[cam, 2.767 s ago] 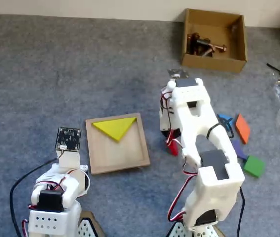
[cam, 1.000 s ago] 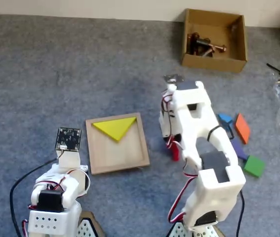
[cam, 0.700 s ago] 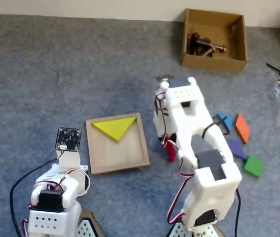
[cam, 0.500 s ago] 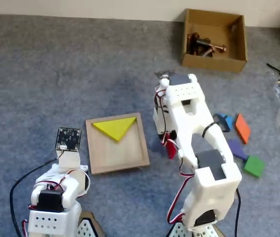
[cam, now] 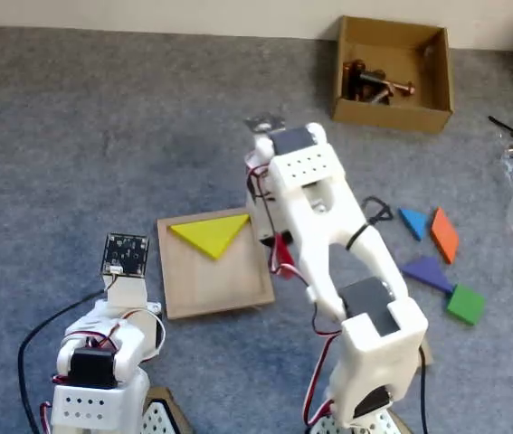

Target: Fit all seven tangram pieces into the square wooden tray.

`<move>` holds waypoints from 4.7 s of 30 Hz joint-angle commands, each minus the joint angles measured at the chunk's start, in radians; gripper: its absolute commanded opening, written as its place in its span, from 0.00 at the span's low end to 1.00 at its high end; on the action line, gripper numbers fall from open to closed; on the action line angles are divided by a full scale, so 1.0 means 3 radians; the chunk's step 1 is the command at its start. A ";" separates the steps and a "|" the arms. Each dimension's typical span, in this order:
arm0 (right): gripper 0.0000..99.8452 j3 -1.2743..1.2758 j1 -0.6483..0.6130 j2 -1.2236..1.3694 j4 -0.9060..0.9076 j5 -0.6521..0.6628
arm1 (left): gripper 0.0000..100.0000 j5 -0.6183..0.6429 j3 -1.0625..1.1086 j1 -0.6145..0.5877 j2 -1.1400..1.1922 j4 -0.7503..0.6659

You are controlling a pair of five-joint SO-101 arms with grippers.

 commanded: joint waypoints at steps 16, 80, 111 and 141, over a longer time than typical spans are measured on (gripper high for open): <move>0.00 -0.0391 -0.0667 -0.0043 -0.0320 -0.0261 | 0.01 0.0026 0.0064 0.0049 -0.0023 -0.0005; 0.01 -0.0437 -0.1020 0.0448 -0.1031 0.0077 | 0.01 0.0026 0.0064 0.0049 -0.0023 -0.0005; 0.15 -0.0437 -0.0898 0.0417 -0.1046 0.0082 | 0.01 0.0026 0.0064 0.0049 -0.0023 -0.0005; 0.01 -0.0412 -0.0693 0.0422 -0.0361 0.0066 | 0.01 0.0026 0.0064 0.0049 -0.0023 -0.0005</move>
